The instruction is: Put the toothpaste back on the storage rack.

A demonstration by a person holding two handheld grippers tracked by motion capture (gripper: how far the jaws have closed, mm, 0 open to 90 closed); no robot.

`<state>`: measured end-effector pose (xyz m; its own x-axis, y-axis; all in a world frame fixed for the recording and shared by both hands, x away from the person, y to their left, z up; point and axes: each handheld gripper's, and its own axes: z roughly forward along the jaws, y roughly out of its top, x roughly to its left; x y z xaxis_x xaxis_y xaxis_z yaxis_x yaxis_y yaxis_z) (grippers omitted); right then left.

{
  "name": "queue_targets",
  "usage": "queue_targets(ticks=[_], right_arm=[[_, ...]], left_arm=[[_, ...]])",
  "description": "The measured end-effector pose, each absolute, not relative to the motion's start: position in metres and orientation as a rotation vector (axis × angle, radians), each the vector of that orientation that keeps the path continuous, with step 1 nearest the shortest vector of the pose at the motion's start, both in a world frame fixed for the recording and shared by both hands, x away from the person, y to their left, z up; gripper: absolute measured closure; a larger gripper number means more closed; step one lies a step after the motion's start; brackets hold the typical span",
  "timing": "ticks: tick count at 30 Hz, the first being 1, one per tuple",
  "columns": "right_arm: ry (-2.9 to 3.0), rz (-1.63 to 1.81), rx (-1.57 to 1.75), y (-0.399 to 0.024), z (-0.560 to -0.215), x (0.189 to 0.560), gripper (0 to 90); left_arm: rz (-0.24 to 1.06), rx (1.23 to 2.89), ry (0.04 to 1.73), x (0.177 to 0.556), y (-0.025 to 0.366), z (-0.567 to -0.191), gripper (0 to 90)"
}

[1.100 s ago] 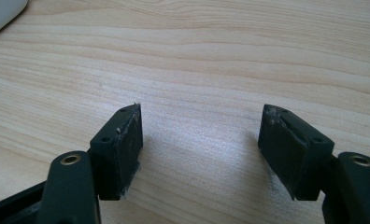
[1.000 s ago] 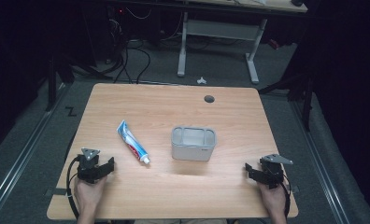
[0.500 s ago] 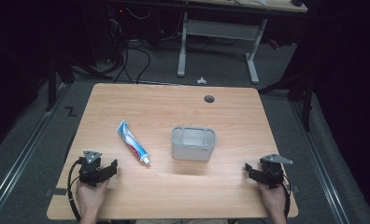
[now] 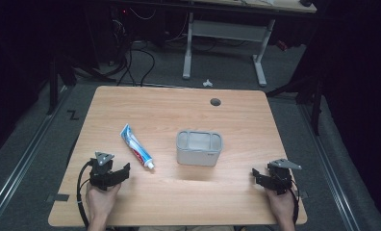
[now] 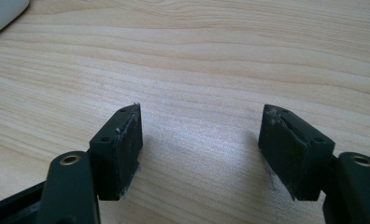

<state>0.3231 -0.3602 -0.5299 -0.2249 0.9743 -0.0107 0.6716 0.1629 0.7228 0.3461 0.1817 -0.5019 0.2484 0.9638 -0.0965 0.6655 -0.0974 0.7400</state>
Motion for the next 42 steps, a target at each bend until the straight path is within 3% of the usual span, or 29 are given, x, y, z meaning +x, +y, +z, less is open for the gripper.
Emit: queue_targets(ticks=[12,19,42], right_arm=[[1.966,0.83,1.556,-0.36,-0.53,0.323,30.7],[1.965,0.831,1.557,-0.36,-0.53,0.323,30.8],[1.971,0.834,1.553,-0.36,-0.53,0.323,30.6]], left_arm=[[0.516,1.805,1.524,0.364,0.161,-0.487,25.8],[0.538,1.791,1.542,0.371,0.155,-0.48,29.1],[0.463,1.885,1.687,0.42,0.143,-0.475,27.7]])
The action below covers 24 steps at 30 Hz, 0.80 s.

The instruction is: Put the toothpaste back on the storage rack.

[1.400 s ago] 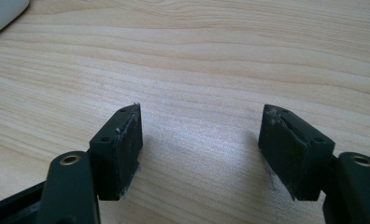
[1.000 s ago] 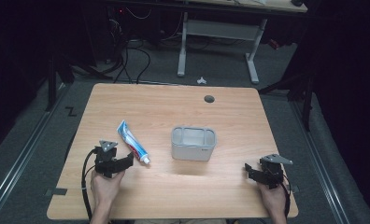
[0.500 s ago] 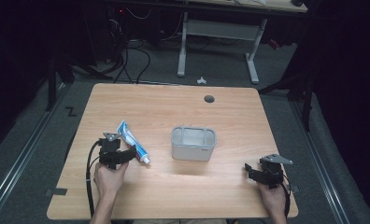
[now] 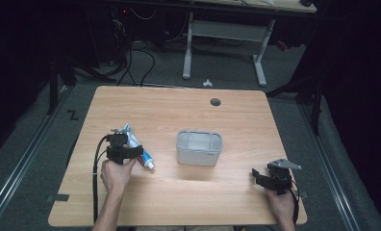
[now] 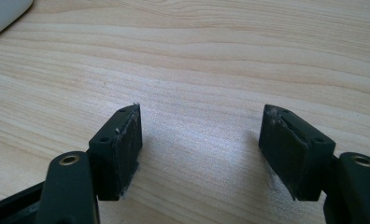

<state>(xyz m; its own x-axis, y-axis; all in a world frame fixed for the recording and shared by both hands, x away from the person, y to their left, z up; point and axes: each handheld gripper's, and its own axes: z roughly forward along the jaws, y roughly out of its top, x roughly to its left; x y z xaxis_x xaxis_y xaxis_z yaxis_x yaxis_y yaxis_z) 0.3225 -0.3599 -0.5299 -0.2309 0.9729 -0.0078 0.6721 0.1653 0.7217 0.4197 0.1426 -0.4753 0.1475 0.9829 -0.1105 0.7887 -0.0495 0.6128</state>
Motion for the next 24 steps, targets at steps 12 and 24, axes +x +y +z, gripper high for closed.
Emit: queue_targets(ticks=[12,24], right_arm=[[1.971,0.833,1.554,-0.36,-0.53,0.322,30.5],[1.97,0.831,1.555,-0.36,-0.53,0.322,30.5]], left_arm=[[0.388,1.911,1.77,0.444,0.133,-0.476,28.2],[0.334,1.92,1.848,0.457,0.132,-0.488,30.0]])
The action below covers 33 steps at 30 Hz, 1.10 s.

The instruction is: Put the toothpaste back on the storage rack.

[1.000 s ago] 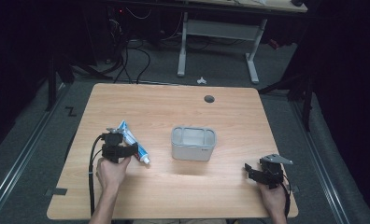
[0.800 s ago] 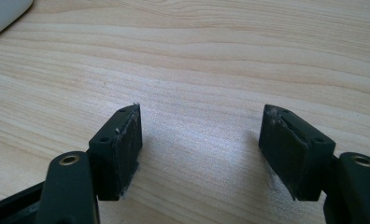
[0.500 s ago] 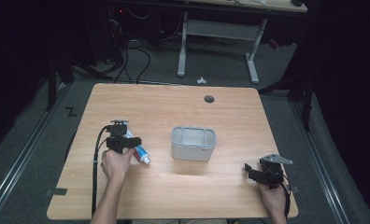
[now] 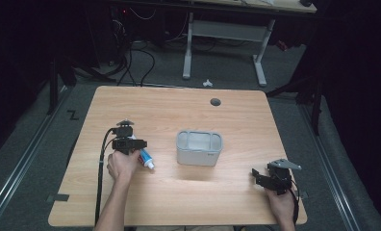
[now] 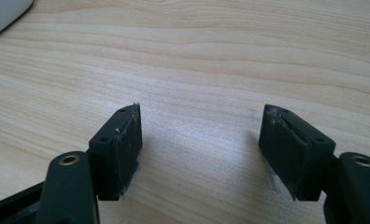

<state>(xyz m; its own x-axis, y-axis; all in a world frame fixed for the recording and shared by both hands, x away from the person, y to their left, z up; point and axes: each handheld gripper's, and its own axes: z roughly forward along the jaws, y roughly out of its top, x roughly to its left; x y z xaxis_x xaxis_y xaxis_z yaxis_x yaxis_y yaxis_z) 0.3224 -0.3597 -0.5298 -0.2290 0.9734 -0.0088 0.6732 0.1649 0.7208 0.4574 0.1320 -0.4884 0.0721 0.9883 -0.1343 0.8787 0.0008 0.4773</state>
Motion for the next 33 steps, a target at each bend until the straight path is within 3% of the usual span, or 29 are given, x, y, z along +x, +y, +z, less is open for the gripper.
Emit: queue_targets(ticks=[13,20,33], right_arm=[[1.972,0.831,1.554,-0.36,-0.53,0.322,30.5],[1.973,0.83,1.554,-0.36,-0.53,0.322,30.5],[1.974,0.829,1.555,-0.359,-0.53,0.322,30.5]], left_arm=[[0.298,1.901,1.903,0.461,0.132,-0.494,34.2],[0.316,1.902,1.914,0.461,0.128,-0.499,41.2],[0.322,1.96,1.901,0.462,0.123,-0.497,63.4]])
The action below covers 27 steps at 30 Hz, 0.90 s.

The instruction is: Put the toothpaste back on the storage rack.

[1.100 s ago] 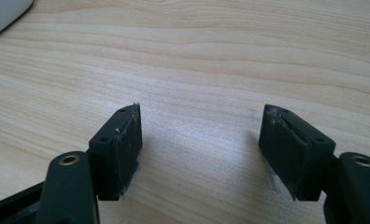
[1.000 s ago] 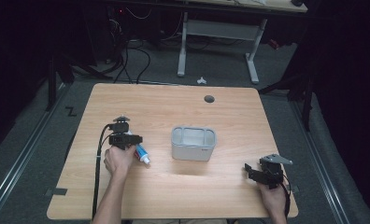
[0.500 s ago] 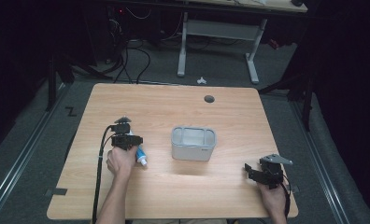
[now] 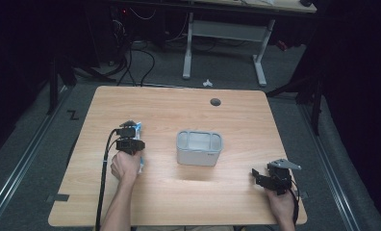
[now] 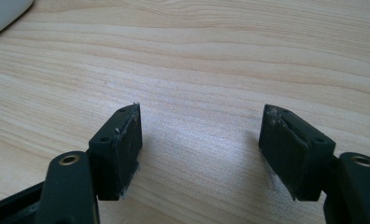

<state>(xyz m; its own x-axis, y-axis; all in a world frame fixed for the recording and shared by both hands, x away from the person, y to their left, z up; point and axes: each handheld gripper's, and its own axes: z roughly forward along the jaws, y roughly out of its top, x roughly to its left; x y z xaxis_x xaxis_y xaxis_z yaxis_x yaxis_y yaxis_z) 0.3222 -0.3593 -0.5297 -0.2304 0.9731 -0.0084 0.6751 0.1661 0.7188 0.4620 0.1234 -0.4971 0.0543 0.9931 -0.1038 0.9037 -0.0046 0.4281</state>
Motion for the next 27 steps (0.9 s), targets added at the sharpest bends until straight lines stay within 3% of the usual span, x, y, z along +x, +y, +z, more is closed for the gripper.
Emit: queue_targets(ticks=[18,27], right_arm=[[1.973,0.83,1.553,-0.359,-0.53,0.322,30.5],[1.972,0.831,1.554,-0.359,-0.53,0.322,30.5]], left_arm=[[0.36,2.066,1.777,0.455,0.121,-0.495,69.4],[0.322,2.036,1.701,0.447,0.123,-0.48,69.4]])
